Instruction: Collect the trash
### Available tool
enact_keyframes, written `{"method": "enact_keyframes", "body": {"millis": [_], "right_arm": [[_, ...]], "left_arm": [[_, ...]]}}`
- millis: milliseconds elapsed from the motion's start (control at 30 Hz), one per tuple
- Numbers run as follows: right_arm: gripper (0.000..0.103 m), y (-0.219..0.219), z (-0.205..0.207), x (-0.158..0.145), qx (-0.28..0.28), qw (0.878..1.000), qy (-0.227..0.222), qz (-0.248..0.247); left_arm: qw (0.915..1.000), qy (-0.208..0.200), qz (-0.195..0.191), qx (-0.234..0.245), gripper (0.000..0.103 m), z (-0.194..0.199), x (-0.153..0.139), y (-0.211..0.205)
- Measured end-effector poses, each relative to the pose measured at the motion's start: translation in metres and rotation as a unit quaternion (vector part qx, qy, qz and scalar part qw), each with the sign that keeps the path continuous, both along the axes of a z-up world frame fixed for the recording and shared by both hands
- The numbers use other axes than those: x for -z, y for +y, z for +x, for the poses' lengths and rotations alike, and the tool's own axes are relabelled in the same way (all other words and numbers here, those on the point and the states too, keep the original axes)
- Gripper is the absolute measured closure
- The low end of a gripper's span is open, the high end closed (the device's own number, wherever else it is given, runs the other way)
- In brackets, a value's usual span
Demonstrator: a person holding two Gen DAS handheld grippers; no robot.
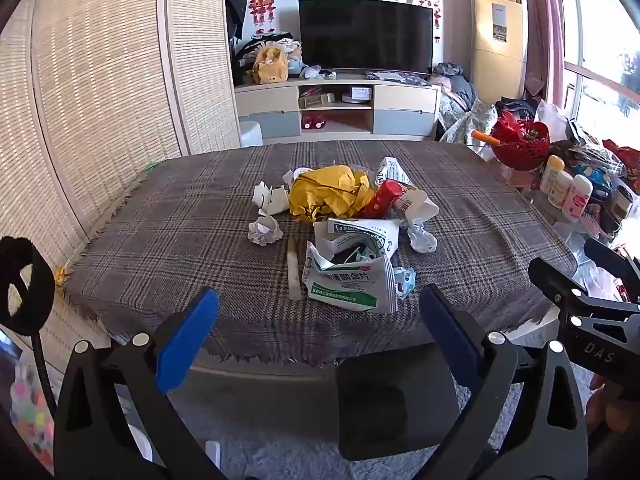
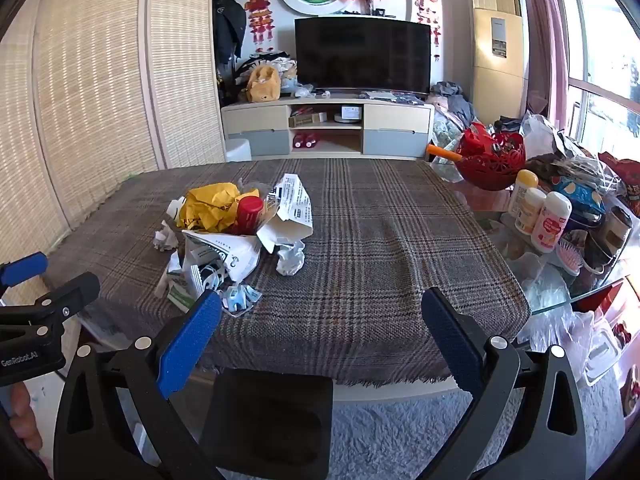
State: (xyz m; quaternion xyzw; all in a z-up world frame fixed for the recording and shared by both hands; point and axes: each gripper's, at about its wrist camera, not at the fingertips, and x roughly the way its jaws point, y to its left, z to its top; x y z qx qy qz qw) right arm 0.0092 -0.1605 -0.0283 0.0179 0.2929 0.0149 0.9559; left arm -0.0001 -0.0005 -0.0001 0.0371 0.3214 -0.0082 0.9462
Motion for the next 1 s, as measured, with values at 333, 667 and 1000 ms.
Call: {"method": "enact_keyframes", "body": {"millis": [333,667,1000], "right_arm": [[0.003,-0.0003,0.0,-0.0001,0.0,1.0,0.0,0.001],[0.003,-0.0005,-0.0002,-0.0003,0.0,1.0,0.0,0.0],[0.003,-0.0007,-0.0001,-0.0003,0.0,1.0,0.0,0.001]], "left_arm": [[1.0,0.003,-0.005,-0.003,0.008,0.0018,0.0002,0.0056],[0.9999,0.003,-0.008,-0.006,0.008,0.0016,-0.0001,0.0032],[0.9999,0.004,-0.01,-0.008,0.008,0.0025,0.0017,0.0023]]}}
